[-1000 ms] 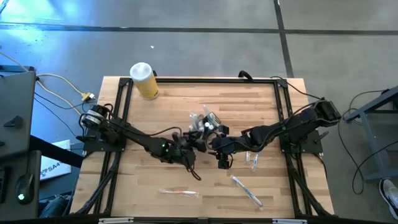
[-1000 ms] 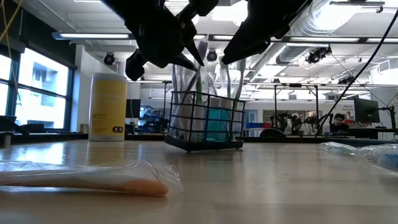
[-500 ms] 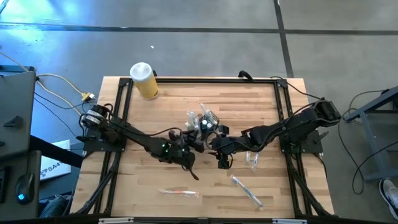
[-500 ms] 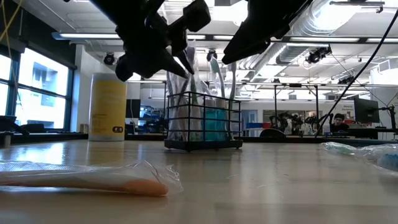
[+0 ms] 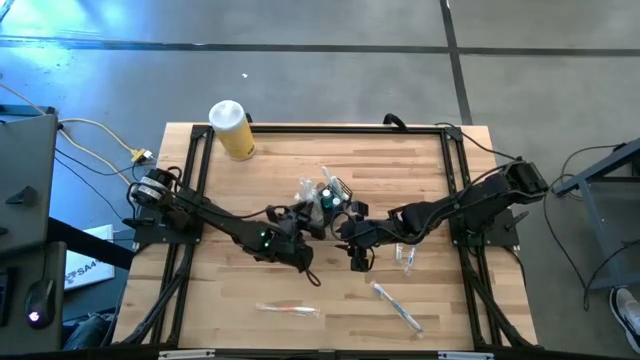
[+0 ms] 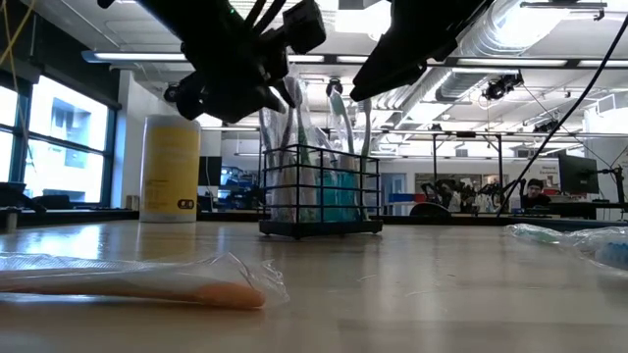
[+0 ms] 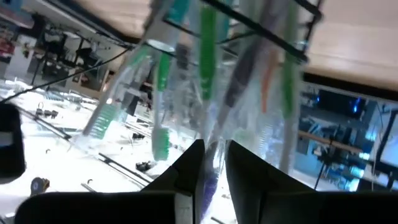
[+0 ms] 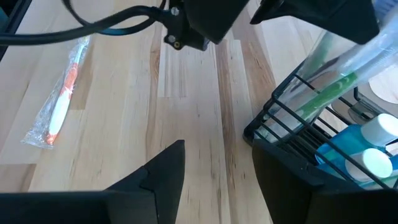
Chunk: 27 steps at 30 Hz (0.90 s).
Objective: Pick & Place toothbrushing station
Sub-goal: Put the purple toothbrush into the wire organizer
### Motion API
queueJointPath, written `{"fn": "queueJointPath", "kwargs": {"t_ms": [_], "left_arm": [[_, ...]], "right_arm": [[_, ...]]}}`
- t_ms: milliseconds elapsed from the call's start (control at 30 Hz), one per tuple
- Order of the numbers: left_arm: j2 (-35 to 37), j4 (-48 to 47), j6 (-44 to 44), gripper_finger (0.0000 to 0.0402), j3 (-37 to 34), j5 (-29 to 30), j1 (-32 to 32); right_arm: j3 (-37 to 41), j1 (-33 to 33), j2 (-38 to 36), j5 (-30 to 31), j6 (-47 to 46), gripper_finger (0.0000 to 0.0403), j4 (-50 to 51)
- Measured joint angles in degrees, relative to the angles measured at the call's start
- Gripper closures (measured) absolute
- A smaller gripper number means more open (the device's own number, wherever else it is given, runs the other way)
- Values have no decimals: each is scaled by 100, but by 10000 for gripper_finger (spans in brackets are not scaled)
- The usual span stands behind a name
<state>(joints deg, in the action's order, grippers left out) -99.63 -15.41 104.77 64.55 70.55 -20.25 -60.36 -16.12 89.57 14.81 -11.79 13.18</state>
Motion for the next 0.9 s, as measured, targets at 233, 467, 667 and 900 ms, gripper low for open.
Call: {"fn": "queueJointPath", "kwargs": {"t_ms": [233, 467, 667, 900], "left_arm": [[0, -630, -141, 343, 0, 86, -2], [0, -663, -101, 343, 0, 235, -2], [0, -666, 183, 343, 0, 326, -128], [0, -670, 300, 343, 0, 362, -590]], "right_arm": [[0, -1, 0, 0, 0, 223, 28], [0, -1, 1, 0, 0, 223, 33], [0, -2, 1, 4, 0, 223, 38], [0, -1, 1, 4, 0, 223, 42]]}}
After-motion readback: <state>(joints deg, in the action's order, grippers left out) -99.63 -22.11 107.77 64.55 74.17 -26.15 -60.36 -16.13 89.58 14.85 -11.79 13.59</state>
